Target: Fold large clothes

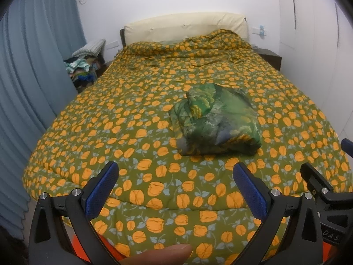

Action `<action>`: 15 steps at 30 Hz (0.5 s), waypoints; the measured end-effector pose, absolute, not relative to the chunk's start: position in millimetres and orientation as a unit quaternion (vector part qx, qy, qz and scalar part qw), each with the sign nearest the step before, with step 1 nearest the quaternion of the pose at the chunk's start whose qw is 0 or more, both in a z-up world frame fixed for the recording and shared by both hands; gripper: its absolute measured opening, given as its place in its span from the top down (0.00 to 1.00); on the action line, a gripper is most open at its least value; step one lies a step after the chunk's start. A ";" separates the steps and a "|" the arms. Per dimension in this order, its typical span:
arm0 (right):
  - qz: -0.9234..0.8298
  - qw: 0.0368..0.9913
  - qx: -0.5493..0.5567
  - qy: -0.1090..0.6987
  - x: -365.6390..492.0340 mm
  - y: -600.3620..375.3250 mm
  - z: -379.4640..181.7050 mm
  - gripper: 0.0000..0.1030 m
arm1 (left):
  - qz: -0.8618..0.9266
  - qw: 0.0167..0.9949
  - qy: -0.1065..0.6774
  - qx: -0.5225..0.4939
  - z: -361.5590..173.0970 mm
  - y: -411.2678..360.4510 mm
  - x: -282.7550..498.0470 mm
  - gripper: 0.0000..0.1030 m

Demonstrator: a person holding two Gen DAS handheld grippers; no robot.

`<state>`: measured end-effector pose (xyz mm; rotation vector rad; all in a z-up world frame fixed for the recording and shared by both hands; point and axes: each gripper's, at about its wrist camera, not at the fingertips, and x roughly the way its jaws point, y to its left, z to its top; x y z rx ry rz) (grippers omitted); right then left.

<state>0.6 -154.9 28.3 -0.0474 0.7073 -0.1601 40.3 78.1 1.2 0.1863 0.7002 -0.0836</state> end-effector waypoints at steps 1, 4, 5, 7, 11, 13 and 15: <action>-0.078 0.935 -0.023 0.346 0.7 -154.8 28.4 0.00 | -0.042 0.934 0.342 0.091 1.2 77.5 39.9 0.00; -0.078 0.935 -0.024 0.346 0.9 -154.9 28.5 0.00 | -0.045 0.934 0.343 0.090 2.0 75.0 41.0 0.00; -0.078 0.935 -0.024 0.345 1.1 -155.0 28.5 0.00 | -0.046 0.934 0.343 0.090 2.3 74.3 41.0 0.00; -0.078 0.935 -0.024 0.346 1.1 -155.5 28.0 0.00 | -0.049 0.933 0.345 0.094 2.4 73.1 41.7 0.00; -0.078 0.934 -0.024 0.349 0.7 -157.2 28.1 0.00 | -0.058 0.930 0.352 0.089 1.0 73.8 43.2 0.00; -0.076 0.934 -0.025 0.349 0.1 -157.9 28.5 0.00 | -0.064 0.930 0.353 0.079 0.4 75.7 43.1 0.00; -0.077 0.934 -0.025 0.349 0.0 -158.4 28.9 0.00 | -0.072 0.929 0.355 0.073 0.4 76.5 43.7 0.00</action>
